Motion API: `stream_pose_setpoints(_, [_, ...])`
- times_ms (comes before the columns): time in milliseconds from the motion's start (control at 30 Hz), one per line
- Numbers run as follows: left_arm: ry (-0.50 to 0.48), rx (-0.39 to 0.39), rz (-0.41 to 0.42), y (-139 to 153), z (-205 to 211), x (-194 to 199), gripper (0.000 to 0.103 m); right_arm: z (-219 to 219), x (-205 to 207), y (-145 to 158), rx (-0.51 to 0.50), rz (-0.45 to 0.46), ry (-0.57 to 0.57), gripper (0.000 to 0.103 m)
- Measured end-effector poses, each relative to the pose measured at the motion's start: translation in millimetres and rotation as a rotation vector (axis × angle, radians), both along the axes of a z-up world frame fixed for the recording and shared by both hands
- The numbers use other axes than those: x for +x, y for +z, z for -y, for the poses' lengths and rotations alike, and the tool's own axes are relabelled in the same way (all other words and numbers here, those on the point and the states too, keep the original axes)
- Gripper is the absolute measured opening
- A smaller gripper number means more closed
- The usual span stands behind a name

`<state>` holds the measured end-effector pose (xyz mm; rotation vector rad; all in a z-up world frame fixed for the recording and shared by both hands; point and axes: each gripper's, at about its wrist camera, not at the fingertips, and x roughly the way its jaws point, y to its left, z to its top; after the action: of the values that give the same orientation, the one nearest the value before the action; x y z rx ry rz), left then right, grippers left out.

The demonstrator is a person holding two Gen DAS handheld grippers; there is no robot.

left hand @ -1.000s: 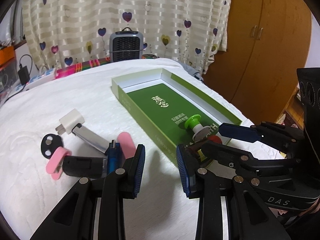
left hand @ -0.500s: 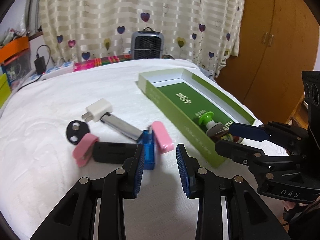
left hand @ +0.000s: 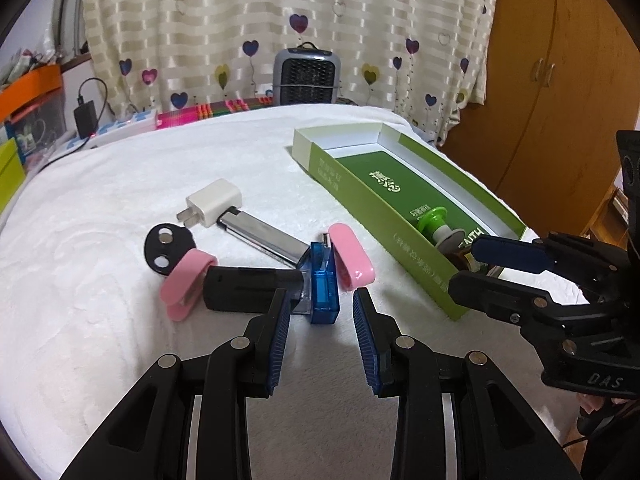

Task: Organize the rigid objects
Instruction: 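Grasp the blue USB drive with the left tool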

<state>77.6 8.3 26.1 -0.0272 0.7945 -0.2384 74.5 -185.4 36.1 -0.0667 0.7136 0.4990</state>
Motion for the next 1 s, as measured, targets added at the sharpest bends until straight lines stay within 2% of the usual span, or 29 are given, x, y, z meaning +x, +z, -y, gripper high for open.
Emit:
stream_pose_setpoints(367, [-0.003, 0.058, 0.02, 0, 12, 30, 0.035, -1, 1, -3, 0.004, -0.001, 0.006, 0.045])
stream_pose_setpoints(433, [-0.012, 0.064, 0.022, -1, 14, 33, 0.033, -1, 1, -3, 0.005, -0.001, 0.006, 0.045])
stream_pose_setpoints(467, [-0.015, 0.065, 0.018, -3, 15, 34, 0.028, -1, 2, -3, 0.005, -0.001, 0.007, 0.045])
stream_pose_setpoints(633, [-0.012, 0.069, 0.018, -5, 16, 40, 0.025, -1, 2, -2, 0.007, 0.001, 0.005, 0.045])
stream_pose_setpoints(700, [-0.01, 0.073, 0.023, -5, 16, 41, 0.014, -1, 3, -2, 0.008, 0.0, 0.005, 0.045])
stream_pose_setpoints(1000, [-0.025, 0.06, 0.038, -3, 11, 29, 0.013, -4, 2, -1, 0.004, -0.001, 0.011, 0.045])
